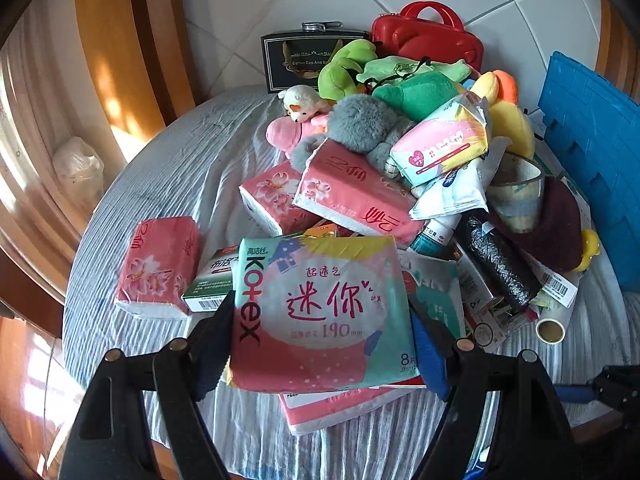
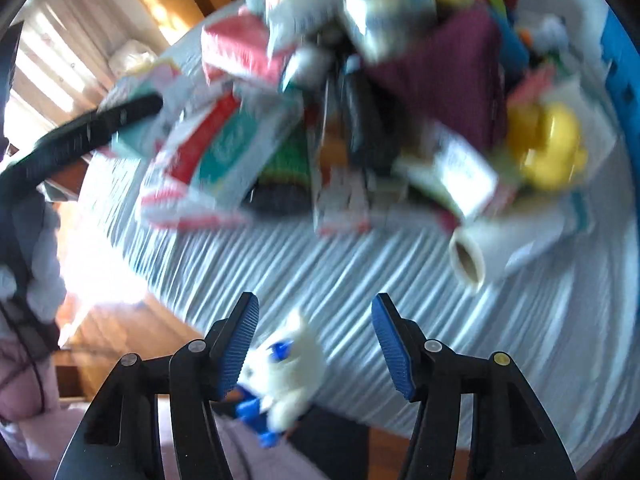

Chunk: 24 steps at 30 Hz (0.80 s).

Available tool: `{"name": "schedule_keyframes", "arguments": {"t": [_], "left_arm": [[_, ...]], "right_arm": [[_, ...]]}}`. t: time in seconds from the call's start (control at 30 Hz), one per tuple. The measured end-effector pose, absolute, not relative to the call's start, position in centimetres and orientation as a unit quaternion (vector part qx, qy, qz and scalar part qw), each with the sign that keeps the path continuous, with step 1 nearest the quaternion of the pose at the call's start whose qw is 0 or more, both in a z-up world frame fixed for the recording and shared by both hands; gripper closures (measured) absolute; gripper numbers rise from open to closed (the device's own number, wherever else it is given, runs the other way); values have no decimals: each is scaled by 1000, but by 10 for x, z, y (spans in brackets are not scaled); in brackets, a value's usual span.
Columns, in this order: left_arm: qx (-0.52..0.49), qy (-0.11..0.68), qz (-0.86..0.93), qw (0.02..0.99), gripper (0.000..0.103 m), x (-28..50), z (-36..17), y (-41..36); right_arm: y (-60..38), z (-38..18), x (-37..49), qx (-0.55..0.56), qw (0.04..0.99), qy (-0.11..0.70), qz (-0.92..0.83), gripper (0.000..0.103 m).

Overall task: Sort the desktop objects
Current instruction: 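Grasp the white plush bear in blue dress with the right tool, then carry the plush bear to the blue crate and release it with the right tool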

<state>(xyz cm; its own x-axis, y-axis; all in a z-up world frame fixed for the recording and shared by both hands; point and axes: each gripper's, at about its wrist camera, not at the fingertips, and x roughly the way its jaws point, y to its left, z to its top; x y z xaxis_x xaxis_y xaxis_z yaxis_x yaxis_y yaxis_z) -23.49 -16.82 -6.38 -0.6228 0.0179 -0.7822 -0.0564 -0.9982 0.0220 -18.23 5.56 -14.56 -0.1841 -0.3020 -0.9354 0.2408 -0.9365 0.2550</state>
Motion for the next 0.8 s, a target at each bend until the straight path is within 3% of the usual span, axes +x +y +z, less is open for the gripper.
{"name": "schedule_keyframes", "arguments": {"t": [0.13,0.17,0.33,0.47,0.8], "left_arm": [[-426,39,903,28,25,-235,-60,-162],[-424,41,904,32,25,-236,-57,-160],[-424,48,904,43,25,-236,-54,-158],[-435,53,897,56,25,-236,-63,-153],[-380,77,917,97,25,-234,-25,-120]], "right_arm": [[54,-170,-172,634,153,13,-758,45],[57,-175,-173,637,144,14,-757,50],[80,-198,-182,656,115,-31,-745,50],[82,-189,-183,643,107,-33,-757,59],[104,-47,-208,456,67,-4,-887,59]]}}
